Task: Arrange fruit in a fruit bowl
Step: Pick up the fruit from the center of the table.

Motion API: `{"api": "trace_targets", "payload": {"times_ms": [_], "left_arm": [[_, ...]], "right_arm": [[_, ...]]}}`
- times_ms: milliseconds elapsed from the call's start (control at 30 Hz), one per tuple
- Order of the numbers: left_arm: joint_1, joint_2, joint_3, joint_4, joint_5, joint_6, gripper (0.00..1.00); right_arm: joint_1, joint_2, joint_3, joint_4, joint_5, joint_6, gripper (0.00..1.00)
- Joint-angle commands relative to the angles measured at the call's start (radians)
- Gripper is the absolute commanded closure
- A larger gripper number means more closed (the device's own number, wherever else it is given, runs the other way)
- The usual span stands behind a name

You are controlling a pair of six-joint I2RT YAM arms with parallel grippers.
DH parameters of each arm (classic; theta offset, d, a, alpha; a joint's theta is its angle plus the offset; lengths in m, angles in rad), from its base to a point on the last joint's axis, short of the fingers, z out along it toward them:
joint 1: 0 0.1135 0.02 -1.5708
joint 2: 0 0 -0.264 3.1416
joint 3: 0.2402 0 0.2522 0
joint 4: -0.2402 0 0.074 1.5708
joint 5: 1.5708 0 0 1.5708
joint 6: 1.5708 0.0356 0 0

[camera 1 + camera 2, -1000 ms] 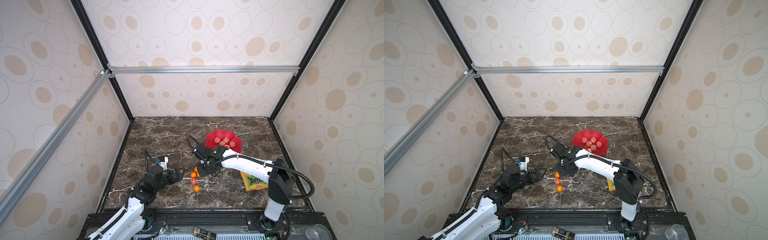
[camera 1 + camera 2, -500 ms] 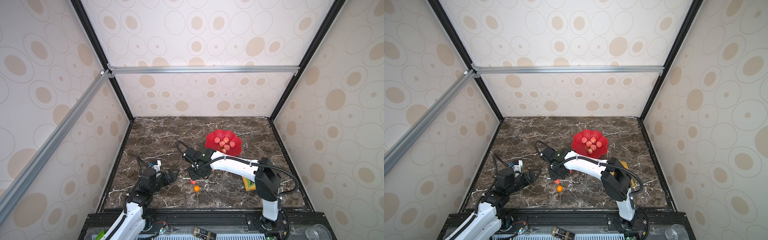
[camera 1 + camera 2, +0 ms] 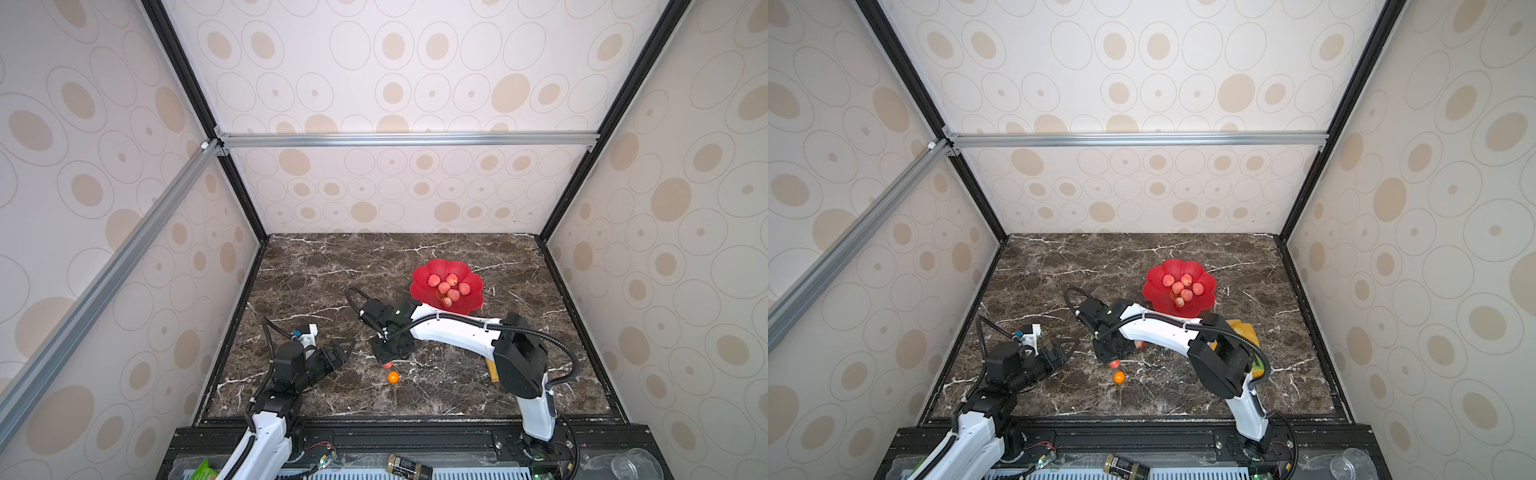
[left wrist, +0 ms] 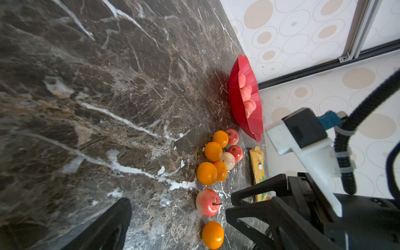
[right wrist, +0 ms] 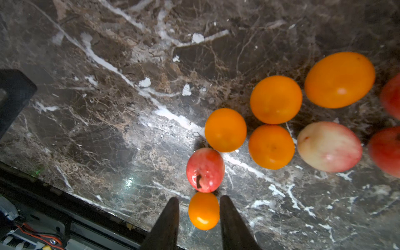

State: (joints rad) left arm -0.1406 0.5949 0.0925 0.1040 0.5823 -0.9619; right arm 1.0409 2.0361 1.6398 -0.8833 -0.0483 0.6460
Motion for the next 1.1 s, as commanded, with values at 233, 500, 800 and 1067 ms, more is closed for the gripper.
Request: {"api": "trace_targets", "payload": {"times_ms": [233,500,800,1067], "left_arm": [[0.01,0.001,0.012,0.039,0.027,0.001,0.01],[0.01,0.01,0.021,0.043,0.032,0.013,0.01],[0.011,0.01,0.018,0.045,0.032,0.015,0.01],[0.01,0.011,0.016,0.045,0.034,0.02,0.01]], "right_arm": [[0.007,0.054,0.037,-0.026,0.013,0.005,0.68],[0.007,0.061,0.035,-0.021,0.011,0.004,0.72],[0.008,0.061,0.032,-0.02,0.01,0.003,0.77],[0.008,0.063,0.037,-0.021,0.01,0.002,0.81]]}}
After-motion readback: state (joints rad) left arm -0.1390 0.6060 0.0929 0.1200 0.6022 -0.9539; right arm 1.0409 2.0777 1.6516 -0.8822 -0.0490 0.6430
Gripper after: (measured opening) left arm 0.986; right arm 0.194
